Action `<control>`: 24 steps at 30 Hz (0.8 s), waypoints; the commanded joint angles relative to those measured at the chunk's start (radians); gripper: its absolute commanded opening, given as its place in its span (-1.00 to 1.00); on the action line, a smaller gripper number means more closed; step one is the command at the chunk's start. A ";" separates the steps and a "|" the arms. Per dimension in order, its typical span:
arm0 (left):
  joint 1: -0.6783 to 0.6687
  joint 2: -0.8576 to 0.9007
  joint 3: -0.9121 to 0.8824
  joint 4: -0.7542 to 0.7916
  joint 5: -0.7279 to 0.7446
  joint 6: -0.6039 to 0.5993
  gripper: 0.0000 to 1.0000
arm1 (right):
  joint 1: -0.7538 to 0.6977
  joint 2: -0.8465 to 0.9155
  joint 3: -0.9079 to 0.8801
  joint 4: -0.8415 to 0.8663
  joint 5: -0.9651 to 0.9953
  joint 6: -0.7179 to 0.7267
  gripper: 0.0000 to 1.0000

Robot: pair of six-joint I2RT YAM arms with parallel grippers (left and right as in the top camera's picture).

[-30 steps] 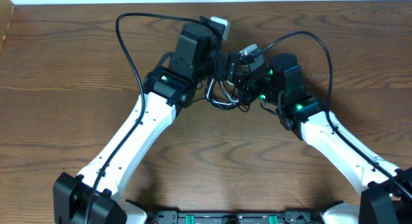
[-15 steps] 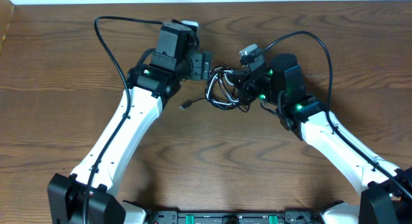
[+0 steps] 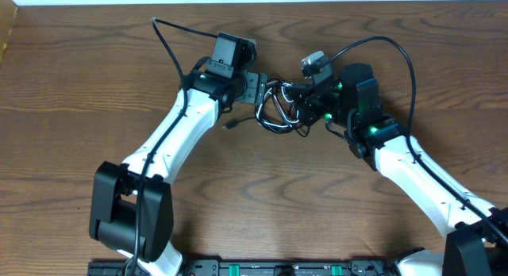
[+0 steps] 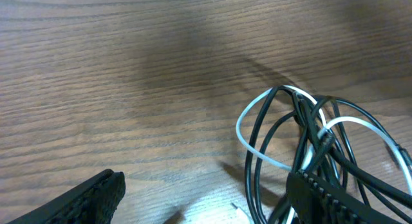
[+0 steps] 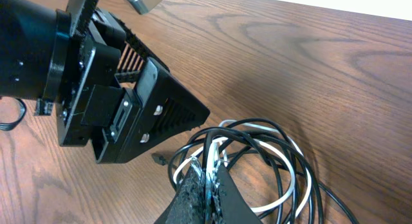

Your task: Untangle cables

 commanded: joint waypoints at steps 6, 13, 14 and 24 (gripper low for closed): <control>0.002 0.034 0.022 0.008 0.019 0.016 0.70 | -0.015 0.000 0.016 0.007 -0.003 0.000 -0.98; 0.002 0.059 0.022 0.023 0.024 0.016 0.71 | -0.015 0.000 0.016 0.007 -0.004 0.000 -0.98; 0.002 0.063 0.022 0.023 0.032 0.016 0.71 | -0.015 0.000 0.016 0.007 -0.004 0.000 -0.98; 0.002 0.061 0.022 0.023 0.056 0.016 0.71 | -0.015 0.000 0.016 0.006 -0.007 0.000 -0.98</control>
